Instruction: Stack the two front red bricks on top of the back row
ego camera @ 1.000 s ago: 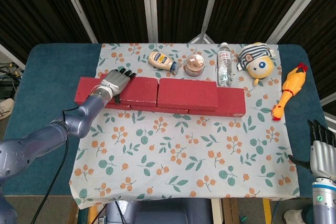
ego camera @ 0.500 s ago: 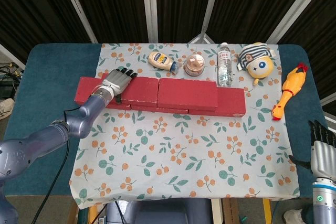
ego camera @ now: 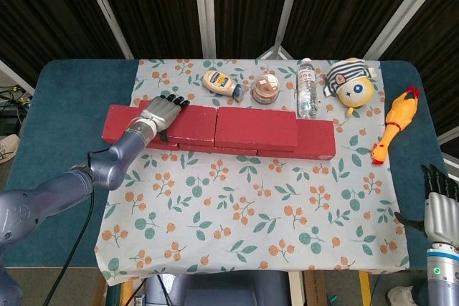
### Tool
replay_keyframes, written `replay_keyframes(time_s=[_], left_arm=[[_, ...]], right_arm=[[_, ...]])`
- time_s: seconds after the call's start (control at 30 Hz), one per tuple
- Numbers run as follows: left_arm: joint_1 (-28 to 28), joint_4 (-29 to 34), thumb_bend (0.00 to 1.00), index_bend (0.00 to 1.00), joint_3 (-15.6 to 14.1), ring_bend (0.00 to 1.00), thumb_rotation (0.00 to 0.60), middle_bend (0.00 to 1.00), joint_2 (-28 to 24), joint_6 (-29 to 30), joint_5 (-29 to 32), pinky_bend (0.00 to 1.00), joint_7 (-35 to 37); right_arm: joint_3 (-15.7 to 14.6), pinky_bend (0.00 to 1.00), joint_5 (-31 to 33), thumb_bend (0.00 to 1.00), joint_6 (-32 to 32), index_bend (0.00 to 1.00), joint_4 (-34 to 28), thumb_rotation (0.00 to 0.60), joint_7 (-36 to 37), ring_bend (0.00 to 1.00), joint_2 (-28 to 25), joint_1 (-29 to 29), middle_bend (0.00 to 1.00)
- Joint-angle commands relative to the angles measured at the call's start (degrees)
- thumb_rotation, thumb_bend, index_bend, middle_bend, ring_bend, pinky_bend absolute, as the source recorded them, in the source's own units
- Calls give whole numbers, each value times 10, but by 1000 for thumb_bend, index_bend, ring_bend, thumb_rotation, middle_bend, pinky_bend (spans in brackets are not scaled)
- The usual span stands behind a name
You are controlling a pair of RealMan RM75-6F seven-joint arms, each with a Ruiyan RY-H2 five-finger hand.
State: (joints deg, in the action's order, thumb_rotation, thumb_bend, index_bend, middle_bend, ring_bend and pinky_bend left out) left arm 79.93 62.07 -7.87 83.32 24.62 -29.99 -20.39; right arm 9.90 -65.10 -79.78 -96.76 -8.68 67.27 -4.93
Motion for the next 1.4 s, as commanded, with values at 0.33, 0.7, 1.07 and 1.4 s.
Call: replay_keyframes(time_s=[0.33, 0.7, 1.07, 1.4], left_arm=[[13, 39, 0, 0, -11, 0, 600, 0, -28, 28, 34, 68, -25], [43, 151, 0, 0, -40, 0, 600, 0, -112, 68, 98, 68, -61], [8, 205, 0, 0, -59, 0, 600, 0, -165, 108, 106, 54, -50], [-162, 302, 0, 0, -16, 0, 600, 0, -223, 247, -106, 57, 107]], right_arm=[[0, 0, 3, 109, -1, 0, -4, 600, 0, 0, -3, 1, 33], [-2, 0, 2, 109, 2, 0, -6, 600, 1, 0, -4, 1, 32], [-6, 0, -7, 109, 5, 0, -8, 600, 6, 0, -6, 0, 33], [-11, 0, -24, 109, 7, 0, -7, 600, 22, 0, -10, 1, 33]])
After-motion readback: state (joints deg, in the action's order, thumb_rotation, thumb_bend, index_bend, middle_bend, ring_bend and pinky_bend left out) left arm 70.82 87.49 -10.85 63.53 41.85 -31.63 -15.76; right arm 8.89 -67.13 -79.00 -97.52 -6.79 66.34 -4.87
